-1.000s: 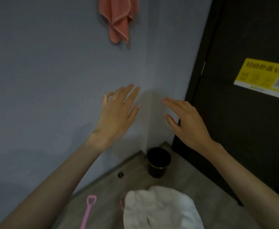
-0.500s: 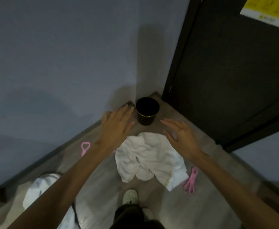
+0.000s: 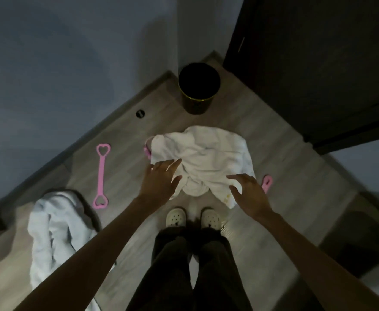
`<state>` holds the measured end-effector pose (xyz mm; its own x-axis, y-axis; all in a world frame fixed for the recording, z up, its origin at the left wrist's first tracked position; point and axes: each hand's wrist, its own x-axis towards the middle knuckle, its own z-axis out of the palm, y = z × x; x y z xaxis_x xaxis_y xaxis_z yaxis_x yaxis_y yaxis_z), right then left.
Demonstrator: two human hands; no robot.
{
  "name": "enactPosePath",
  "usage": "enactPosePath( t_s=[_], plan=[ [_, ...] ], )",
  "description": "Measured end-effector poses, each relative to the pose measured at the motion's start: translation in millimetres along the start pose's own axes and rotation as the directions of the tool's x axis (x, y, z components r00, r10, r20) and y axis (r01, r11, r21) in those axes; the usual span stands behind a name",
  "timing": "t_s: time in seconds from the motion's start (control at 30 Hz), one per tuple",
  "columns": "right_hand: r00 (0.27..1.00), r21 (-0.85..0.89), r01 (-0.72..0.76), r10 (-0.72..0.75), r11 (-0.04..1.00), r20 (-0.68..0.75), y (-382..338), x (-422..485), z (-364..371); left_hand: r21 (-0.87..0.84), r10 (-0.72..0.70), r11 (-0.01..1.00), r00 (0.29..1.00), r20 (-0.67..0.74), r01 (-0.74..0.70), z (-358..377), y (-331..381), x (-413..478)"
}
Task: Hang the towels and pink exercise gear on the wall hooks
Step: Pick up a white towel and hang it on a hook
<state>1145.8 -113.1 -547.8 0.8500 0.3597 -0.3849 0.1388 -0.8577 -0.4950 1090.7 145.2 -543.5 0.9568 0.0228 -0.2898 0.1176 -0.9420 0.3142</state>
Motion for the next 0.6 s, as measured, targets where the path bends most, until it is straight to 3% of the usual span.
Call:
enactPosePath(
  t_s=[0.27, 0.6],
  plan=[
    [0.971, 0.083, -0.214, 0.203, 0.973, 0.123, 107.5, 64.6, 111.5, -0.03, -0.085, 0.995, 0.98, 0.177, 0.092, 156.0, -15.6, 58.1],
    [0.962, 0.01, -0.196, 0.19, 0.981, 0.195, 236.0, 160.2, 293.1, -0.066, -0.123, 0.987, 0.951, 0.284, 0.148, 382.4, -51.5, 147.8]
  ],
)
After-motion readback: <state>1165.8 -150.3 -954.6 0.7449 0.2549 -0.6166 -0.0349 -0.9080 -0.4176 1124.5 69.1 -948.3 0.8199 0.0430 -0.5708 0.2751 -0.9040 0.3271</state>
